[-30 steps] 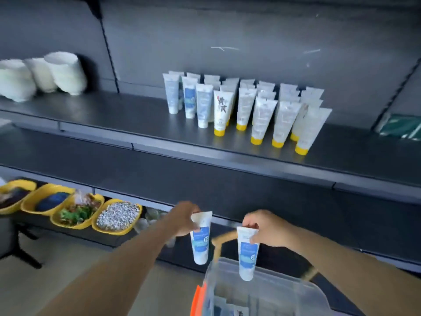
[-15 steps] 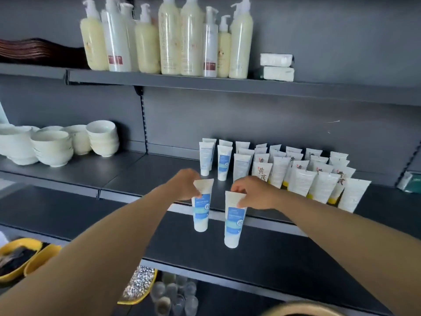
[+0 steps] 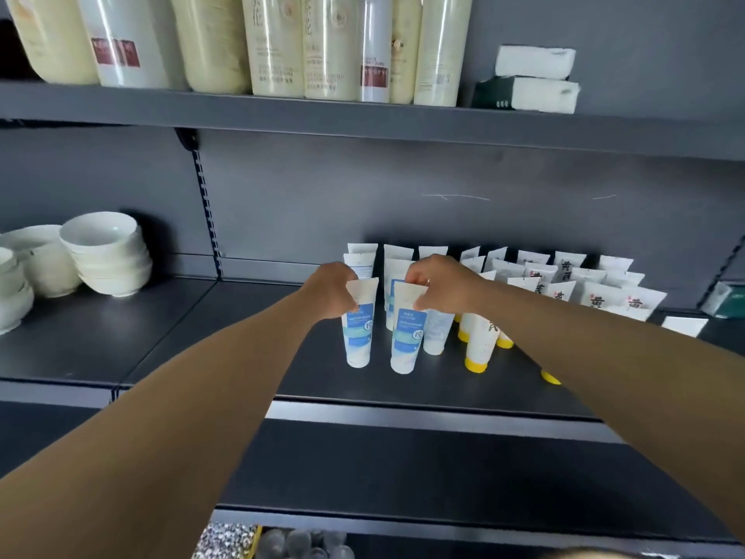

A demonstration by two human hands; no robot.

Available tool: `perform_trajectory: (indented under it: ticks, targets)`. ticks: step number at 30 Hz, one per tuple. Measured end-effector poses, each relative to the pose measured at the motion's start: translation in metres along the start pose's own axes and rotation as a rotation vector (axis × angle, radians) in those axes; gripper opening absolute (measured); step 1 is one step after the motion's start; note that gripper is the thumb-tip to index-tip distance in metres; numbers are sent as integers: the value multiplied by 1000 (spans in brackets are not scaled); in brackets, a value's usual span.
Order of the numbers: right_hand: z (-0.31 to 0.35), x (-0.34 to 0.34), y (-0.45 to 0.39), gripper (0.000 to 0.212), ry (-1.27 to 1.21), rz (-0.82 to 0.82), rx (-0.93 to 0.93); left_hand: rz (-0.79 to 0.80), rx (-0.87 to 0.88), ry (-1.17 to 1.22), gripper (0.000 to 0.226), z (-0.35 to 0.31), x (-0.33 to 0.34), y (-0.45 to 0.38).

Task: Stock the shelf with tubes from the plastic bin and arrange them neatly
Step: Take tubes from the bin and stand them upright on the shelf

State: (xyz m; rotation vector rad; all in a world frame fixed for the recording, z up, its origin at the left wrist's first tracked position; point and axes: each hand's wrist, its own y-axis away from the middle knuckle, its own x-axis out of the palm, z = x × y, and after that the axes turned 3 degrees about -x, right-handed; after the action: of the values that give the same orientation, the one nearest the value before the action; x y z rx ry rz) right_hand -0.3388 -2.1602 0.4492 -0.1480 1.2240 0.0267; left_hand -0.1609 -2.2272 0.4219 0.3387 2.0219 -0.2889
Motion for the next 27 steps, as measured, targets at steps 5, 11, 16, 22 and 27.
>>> perform_trajectory:
  ticks: [5,11,16,22,27]
  targets:
    - [-5,7,-28,25,-2,-6,51,0,8,2,55,6,5,-29]
    - [-10,18,-57,22,-1,-47,107,-2,15,-12,55,10,13,-56]
    - [-16,27,-67,27,-20,-56,138,22,10,-21,53,15,24,-72]
    - [-26,40,-71,30,10,-53,168,-33,5,-32,51,21,35,-76]
    - [-24,34,-69,30,10,-38,144,-48,23,-57,51,18,34,-71]
